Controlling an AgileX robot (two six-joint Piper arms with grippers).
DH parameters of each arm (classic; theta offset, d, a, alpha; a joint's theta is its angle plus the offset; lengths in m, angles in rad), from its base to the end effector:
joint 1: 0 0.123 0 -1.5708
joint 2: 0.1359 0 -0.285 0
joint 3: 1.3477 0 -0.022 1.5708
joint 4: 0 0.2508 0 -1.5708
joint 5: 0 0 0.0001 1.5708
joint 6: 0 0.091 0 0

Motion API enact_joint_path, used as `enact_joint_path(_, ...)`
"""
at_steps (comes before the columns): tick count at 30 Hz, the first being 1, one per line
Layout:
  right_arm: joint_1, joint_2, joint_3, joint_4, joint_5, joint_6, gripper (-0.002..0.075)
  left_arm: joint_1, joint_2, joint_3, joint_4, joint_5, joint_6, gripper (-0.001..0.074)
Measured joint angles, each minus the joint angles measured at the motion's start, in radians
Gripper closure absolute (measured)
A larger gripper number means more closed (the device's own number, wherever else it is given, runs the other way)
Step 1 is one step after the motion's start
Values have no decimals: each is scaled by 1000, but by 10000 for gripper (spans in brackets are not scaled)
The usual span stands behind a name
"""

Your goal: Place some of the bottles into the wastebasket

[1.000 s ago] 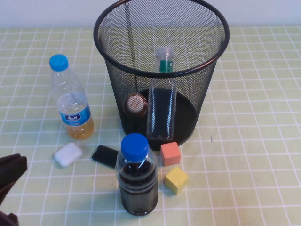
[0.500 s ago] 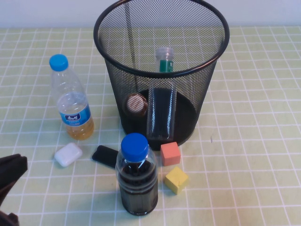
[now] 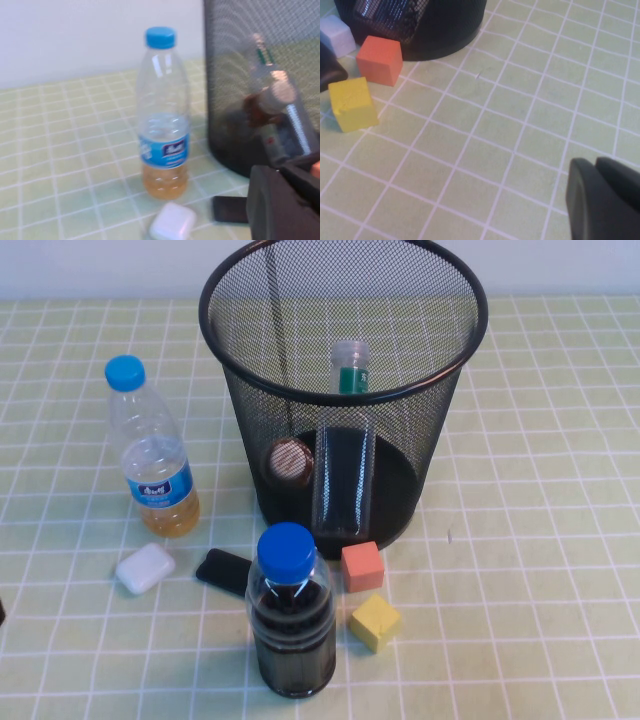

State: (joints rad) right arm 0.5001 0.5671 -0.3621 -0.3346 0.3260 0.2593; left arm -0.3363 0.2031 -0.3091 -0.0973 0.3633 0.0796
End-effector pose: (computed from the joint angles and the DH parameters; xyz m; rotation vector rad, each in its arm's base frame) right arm 0.1069 0.0475 0.2621 -0.4861 1.9396 0.1787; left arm 0.0582 -0.0237 0.2722 0.3078 1.7204 -0.2849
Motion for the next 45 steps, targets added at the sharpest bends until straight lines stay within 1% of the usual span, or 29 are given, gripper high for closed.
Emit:
enact_joint_path(4, 0, 0, 0, 0, 0, 0, 733, 81, -114, 144, 0, -92, 0, 738)
enact_joint_path(9, 0, 0, 0, 0, 0, 0, 733, 158, -210, 297, -6, -126, -5, 738)
enact_joint_path(11, 0, 0, 0, 0, 0, 0, 733, 183, -211, 327, -8, -119, -6, 738)
enact_joint_path(14, 0, 0, 0, 0, 2, 0, 733, 214, -212, 332, -8, -46, -6, 738)
enact_joint_path(17, 0, 0, 0, 0, 2, 0, 733, 221, -212, 336, -8, -4, -6, 738)
enact_joint_path(45, 0, 0, 0, 0, 2, 0, 733, 221, -214, 336, -8, -4, -6, 739)
